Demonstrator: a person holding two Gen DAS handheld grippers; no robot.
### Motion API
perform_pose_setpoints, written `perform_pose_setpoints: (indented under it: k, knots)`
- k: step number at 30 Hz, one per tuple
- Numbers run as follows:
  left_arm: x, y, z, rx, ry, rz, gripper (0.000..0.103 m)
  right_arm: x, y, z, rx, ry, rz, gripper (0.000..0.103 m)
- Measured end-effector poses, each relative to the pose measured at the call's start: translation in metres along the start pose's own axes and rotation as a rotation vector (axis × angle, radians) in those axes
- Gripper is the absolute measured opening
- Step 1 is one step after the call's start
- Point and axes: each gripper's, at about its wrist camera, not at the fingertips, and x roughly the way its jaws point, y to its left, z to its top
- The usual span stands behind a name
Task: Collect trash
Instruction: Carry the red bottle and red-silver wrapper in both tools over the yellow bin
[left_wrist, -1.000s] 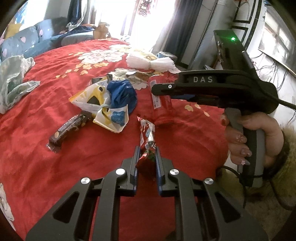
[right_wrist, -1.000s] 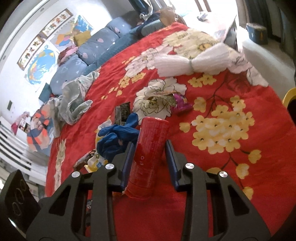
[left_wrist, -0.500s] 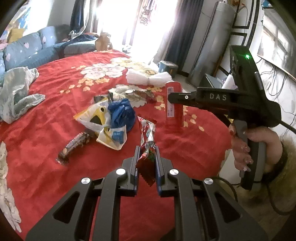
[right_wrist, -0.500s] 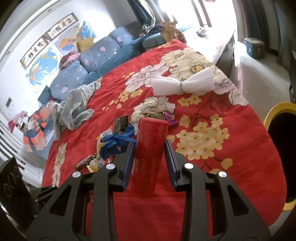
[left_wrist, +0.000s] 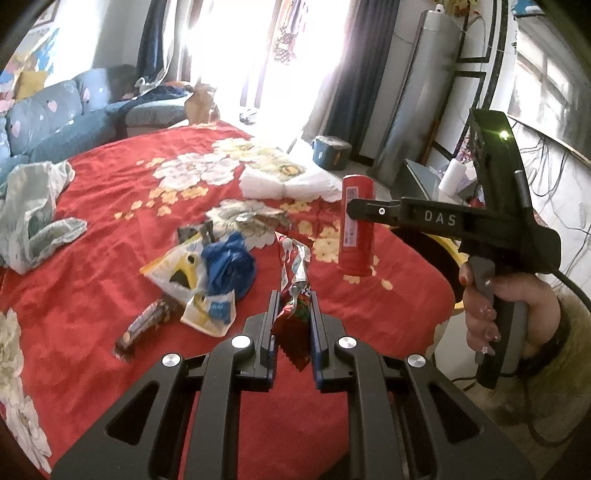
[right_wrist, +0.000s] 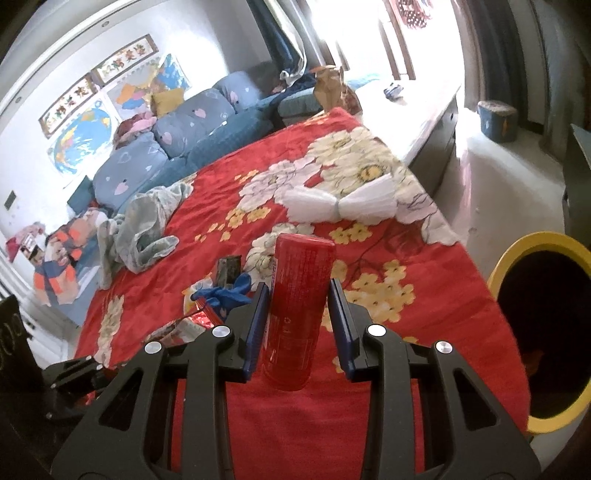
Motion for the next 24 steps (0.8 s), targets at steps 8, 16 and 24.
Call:
perform_pose_setpoints:
  k: [8, 16, 24]
  knots:
    - [0.002, -0.013, 0.014, 0.024, -0.022, -0.009, 0.014, -0.013, -0.012, 0.005, 0.002, -0.035, -0.026, 0.026]
    - [0.008, -0.027, 0.024, 0.042, -0.03, -0.028, 0.014, -0.024, -0.031, 0.007, 0.024, -0.056, -0.052, 0.026]
    - [0.018, -0.044, 0.034, 0.066, -0.036, -0.061, 0.014, -0.038, -0.053, 0.009, 0.055, -0.085, -0.085, 0.026]
